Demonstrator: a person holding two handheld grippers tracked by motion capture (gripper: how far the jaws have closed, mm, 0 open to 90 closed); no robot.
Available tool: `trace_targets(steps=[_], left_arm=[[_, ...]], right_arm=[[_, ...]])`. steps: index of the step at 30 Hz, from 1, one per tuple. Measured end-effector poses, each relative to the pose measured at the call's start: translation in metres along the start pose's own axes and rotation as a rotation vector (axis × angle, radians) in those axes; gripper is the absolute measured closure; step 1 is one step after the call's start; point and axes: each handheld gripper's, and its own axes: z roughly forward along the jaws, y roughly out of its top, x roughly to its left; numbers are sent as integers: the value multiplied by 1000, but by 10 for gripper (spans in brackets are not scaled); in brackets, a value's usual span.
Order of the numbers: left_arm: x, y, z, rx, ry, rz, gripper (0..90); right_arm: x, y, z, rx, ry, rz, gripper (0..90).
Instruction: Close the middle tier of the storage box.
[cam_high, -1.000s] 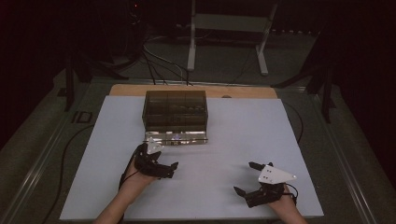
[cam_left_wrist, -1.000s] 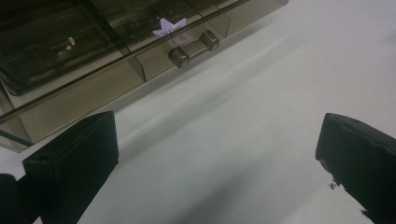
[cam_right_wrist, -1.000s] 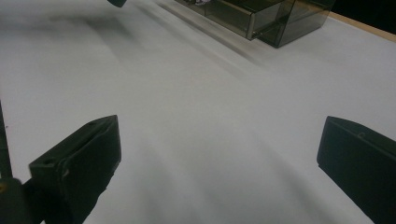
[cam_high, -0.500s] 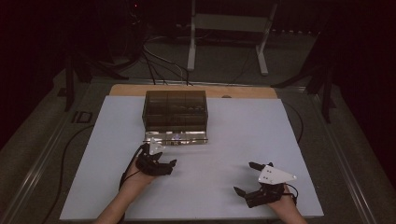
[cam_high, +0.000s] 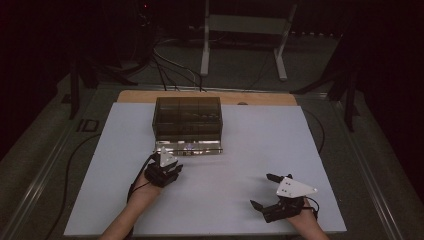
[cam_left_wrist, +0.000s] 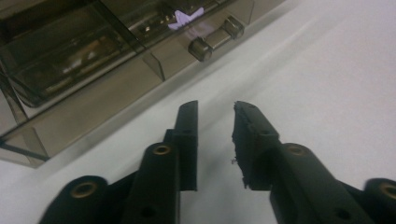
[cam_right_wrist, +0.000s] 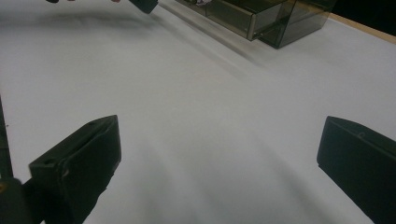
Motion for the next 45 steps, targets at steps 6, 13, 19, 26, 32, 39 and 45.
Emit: trace_targets(steps=[6, 13, 19, 26, 32, 39, 45], left_arm=[[5, 2, 0, -12, 6, -16, 843], [7, 5, 1, -19, 12, -15, 900], [8, 9, 5, -17, 15, -3, 900], [10, 11, 9, -29, 3, -5, 900], [11, 14, 10, -38, 6, -17, 900], [12, 15, 13, -35, 0, -21, 900], [12, 18, 14, -44, 2, -22, 900]], right_arm=[[0, 0, 0, 0, 0, 1, 3], [0, 0, 0, 0, -1, 1, 3], [0, 0, 0, -1, -1, 2, 3], [0, 0, 0, -3, 1, 5, 4], [0, 0, 0, -1, 0, 5, 3], [0, 0, 0, -1, 1, 5, 3], [0, 0, 0, -3, 1, 6, 4]])
